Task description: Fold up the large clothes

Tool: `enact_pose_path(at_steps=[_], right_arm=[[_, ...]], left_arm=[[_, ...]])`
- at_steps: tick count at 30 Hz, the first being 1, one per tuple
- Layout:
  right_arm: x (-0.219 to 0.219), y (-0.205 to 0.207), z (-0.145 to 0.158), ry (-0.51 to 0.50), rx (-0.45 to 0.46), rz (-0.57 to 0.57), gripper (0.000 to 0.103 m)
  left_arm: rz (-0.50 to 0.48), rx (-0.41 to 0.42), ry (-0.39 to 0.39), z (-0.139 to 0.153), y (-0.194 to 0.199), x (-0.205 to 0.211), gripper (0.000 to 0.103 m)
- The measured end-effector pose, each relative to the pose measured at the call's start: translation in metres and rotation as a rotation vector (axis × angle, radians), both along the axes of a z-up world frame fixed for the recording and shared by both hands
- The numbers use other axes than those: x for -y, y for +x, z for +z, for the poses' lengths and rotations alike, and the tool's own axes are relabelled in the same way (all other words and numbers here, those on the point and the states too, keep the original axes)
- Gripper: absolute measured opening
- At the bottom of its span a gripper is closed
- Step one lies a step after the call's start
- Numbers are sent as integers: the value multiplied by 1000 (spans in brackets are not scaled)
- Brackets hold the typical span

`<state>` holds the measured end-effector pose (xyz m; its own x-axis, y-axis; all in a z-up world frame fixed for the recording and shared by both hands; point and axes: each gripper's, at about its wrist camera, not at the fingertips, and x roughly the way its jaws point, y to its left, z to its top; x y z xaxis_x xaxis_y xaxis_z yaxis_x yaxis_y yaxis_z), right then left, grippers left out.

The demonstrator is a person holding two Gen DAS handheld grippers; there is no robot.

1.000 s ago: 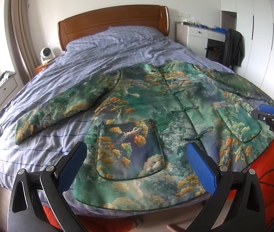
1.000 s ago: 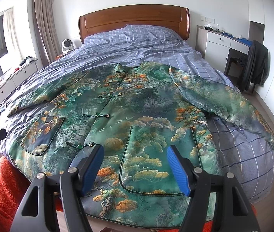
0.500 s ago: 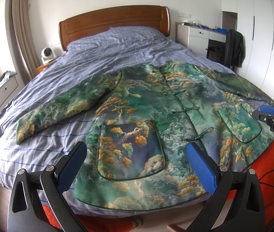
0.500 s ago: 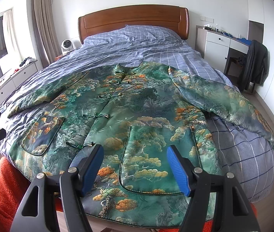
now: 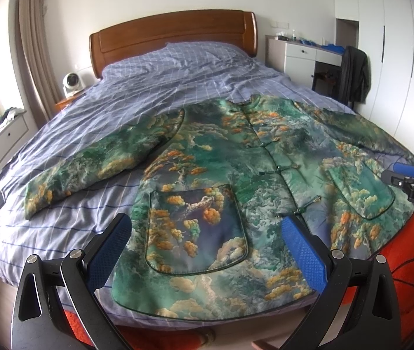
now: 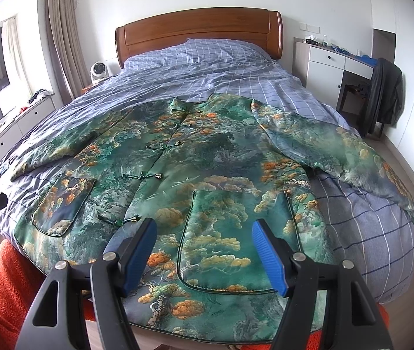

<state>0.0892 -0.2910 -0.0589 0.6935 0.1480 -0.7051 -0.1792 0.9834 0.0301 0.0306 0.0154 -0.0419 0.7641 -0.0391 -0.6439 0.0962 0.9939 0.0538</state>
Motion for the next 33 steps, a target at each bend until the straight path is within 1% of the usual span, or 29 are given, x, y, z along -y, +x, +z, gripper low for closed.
enact_pose_path(at_steps=[6, 15, 20, 22, 24, 26, 28, 30, 31, 32, 33], right_arm=[[1, 0, 0, 2, -1, -2, 69], [11, 4, 1, 14, -1, -15, 69], [34, 5, 7, 17, 19, -72, 69], [55, 8, 8, 16, 22, -114, 69], [80, 11, 9, 36, 20, -163, 69], [118, 13, 10, 79, 17, -246, 69], [159, 13, 8, 145, 22, -333, 69], [216, 14, 0, 276, 24, -453, 69], [236, 16, -6, 331, 18, -497, 69], [270, 20, -19, 438, 0, -571, 69], [287, 23, -28, 499, -19, -607, 69]], left_arm=[[1, 2, 0, 1, 1, 0, 102], [7, 27, -13, 13, 8, 8, 102], [2, 34, -6, 13, 11, 15, 102], [5, 23, -9, 10, 12, 15, 102], [6, 9, -16, 7, 13, 14, 102], [10, -9, -17, 3, 16, 15, 102], [14, -29, -17, -1, 19, 16, 102], [18, -49, -23, -3, 24, 18, 102], [20, -57, -32, -3, 27, 20, 102], [21, -62, -40, -2, 29, 22, 102], [21, -66, -44, -2, 31, 23, 102]])
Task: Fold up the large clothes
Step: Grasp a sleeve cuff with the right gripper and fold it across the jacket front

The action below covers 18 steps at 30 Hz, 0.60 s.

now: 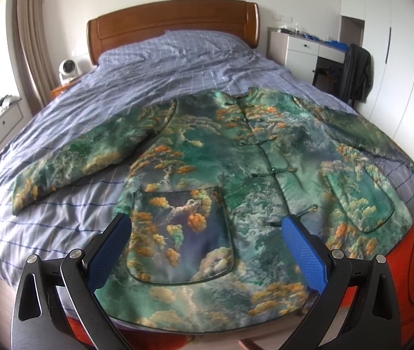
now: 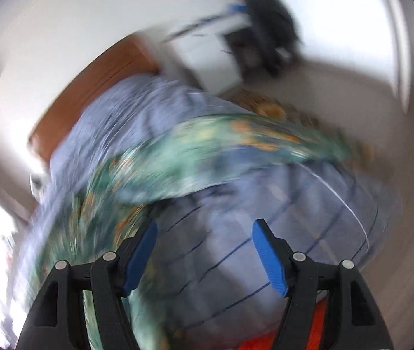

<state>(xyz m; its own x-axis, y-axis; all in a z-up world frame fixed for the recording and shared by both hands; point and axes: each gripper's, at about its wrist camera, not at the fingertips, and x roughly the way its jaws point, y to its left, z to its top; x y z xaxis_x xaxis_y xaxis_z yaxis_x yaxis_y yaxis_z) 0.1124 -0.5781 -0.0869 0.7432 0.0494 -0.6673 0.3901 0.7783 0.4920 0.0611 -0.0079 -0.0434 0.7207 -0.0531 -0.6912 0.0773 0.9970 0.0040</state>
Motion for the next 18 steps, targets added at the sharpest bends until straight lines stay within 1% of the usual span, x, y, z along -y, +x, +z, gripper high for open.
enact_pose_path(at_steps=[1, 2, 3, 5, 8, 10, 11, 12, 13, 14, 16, 17, 18], right_arm=[[20, 3, -12, 85, -5, -42, 69], [43, 8, -29, 203, 12, -92, 69], [54, 11, -37, 254, 22, -117, 69], [82, 17, -60, 377, 48, -227, 69], [106, 27, -78, 464, 109, -334, 69], [114, 34, -82, 487, 149, -384, 68], [116, 38, -81, 463, 150, -407, 63], [117, 42, -78, 426, 138, -415, 43], [114, 47, -71, 361, 110, -412, 19], [107, 52, -61, 282, 92, -395, 16], [86, 61, -34, 140, 112, -336, 13], [60, 67, -7, 22, 150, -251, 13], [38, 72, 12, -61, 178, -176, 12]], left_arm=[[-2, -3, -3, 1, 1, 3, 102], [-4, -4, -3, 2, 2, 4, 102], [-8, -3, 2, 3, 2, 7, 102], [-17, 2, 18, 4, 1, 12, 102], [-19, 0, 31, 5, 2, 15, 102], [-15, -5, 27, 4, 3, 14, 102], [-14, -7, 26, 4, 4, 14, 102], [-11, -11, 25, 3, 4, 13, 102], [-7, -15, 27, 3, 5, 13, 102], [-3, -15, 28, 2, 5, 12, 102], [4, -10, 30, 1, 4, 10, 102], [8, -13, 31, -1, 5, 8, 102], [11, -21, 28, -4, 6, 7, 102]])
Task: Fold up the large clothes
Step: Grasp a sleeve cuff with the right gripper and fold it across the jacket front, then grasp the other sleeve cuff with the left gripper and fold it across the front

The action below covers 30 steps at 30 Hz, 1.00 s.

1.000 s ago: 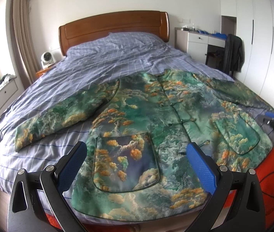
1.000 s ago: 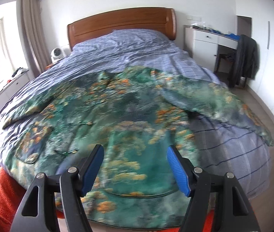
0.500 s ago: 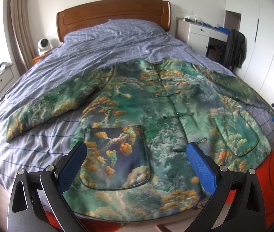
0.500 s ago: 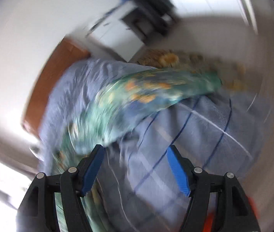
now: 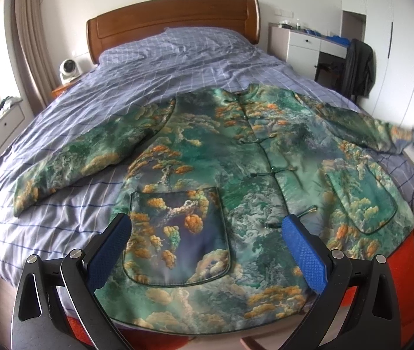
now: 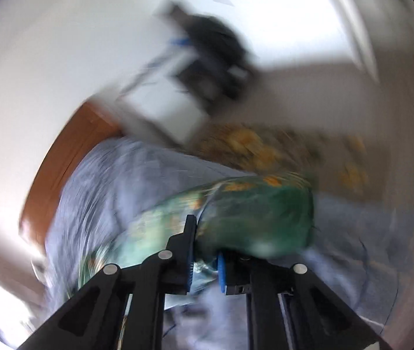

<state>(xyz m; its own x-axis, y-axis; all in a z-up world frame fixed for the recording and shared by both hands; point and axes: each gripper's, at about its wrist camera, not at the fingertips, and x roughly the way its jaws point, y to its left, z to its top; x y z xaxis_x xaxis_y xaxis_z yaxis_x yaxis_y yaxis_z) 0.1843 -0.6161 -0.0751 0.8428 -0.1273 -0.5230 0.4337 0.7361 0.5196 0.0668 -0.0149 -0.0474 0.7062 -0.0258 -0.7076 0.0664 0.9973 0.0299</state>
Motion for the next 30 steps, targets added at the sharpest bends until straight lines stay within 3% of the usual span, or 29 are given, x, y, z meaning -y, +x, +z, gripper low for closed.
enact_pose_path(at_steps=[3, 6, 10, 14, 20, 26, 28, 30], right_arm=[[-89, 10, 50, -281, 53, 233, 12], [-172, 15, 67, -446, 74, 434, 12], [-273, 21, 50, -597, 35, 664, 10], [-348, 29, 2, -684, -73, 845, 9], [-391, 18, -47, -735, -196, 946, 9], [-388, 0, -52, -763, -214, 949, 15], [-385, -1, -53, -730, -228, 975, 37], [-382, -4, -50, -693, -231, 994, 48]], left_arm=[[9, -30, -22, -9, 6, -3, 102], [16, -47, -49, -15, 9, -3, 102], [18, -61, -58, -18, 7, -3, 102], [31, -57, -64, -19, 1, -10, 102], [49, -70, -67, -25, 0, -20, 102], [33, -93, -95, -28, 8, -17, 102], [4, -102, -121, -26, 16, -13, 102], [-32, -110, -180, -20, 28, -10, 102]])
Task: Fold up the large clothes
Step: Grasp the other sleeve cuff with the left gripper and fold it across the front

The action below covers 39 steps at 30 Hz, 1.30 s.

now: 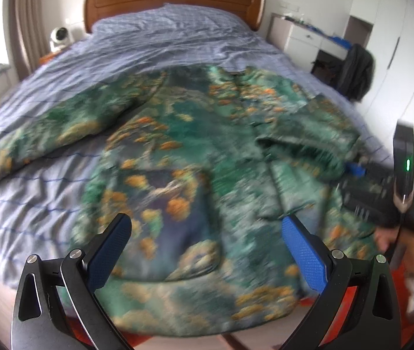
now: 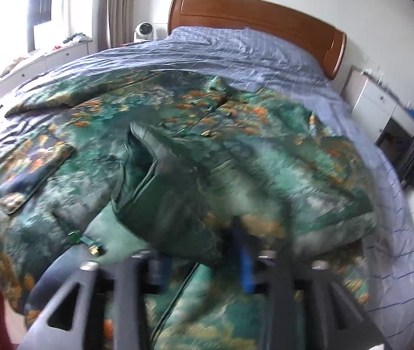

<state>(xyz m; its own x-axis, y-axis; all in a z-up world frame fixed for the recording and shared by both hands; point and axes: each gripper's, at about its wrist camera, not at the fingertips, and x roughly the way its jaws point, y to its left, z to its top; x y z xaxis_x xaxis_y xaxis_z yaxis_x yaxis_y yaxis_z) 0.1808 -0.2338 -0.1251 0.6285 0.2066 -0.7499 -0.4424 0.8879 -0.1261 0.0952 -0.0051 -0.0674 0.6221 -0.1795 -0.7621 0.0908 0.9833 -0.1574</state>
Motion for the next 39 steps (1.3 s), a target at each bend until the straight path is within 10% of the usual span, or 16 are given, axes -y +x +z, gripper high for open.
enact_pose_path(at_steps=[9, 14, 16, 26, 39], right_arm=[[37, -72, 38, 128, -3, -5, 51], [57, -95, 49, 150, 32, -51, 52], [63, -99, 49, 157, 44, -60, 52], [132, -9, 71, 280, 11, -130, 52], [150, 226, -16, 239, -235, -232, 49]], left_arm=[[-227, -185, -311, -19, 99, 70, 100], [-220, -375, -308, -66, 139, 111, 50], [-199, -384, -261, -70, 144, 119, 8], [-184, -156, -151, 7, 204, 86, 6], [-76, -179, -97, -73, 265, 51, 9]])
